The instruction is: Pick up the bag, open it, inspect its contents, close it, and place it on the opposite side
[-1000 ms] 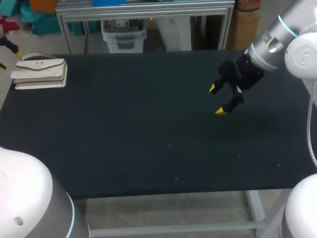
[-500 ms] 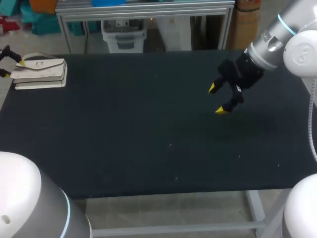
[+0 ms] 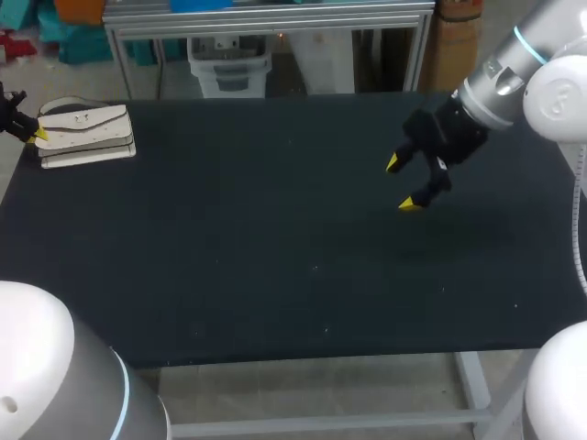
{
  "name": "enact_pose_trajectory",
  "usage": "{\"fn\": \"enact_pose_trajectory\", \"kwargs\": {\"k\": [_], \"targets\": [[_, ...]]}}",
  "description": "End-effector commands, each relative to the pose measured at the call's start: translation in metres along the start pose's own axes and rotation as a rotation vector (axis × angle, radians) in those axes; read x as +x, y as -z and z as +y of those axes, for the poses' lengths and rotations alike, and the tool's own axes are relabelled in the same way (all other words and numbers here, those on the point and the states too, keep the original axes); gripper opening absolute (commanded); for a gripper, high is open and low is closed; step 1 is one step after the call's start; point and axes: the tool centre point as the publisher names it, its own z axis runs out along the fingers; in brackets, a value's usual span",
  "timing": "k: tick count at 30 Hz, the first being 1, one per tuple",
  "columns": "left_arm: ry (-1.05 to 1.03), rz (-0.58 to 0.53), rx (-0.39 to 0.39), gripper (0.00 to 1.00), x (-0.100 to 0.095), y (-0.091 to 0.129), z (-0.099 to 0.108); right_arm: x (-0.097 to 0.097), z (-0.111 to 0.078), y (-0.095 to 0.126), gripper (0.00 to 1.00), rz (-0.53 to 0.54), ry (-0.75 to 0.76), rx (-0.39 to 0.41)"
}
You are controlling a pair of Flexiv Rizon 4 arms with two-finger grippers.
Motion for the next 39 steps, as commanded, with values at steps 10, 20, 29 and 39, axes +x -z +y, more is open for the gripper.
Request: {"fn": "enact_pose_trajectory", "kwargs": {"k": [10, 20, 29, 39], "targets": [[-0.076, 0.069, -0.462, 0.0, 0.035, -0.019, 0.043, 0.0, 0.0, 0.0, 1.0, 0.001, 0.002, -0.002], [-0.128, 0.088, -0.485, 0.0, 0.063, -0.036, 0.073, 0.0, 0.0, 0.0, 1.0, 0.001, 0.002, -0.002], [-0.13, 0.13, -0.448, 0.0, 0.09, -0.05, 0.105, 0.0, 0.0, 0.0, 1.0, 0.001, 0.002, -0.002], [-0.156, 0.124, -0.536, 0.55, 0.096, -0.052, 0.12, 0.0, 0.0, 0.0, 1.0, 0.001, 0.002, -0.002]]}}
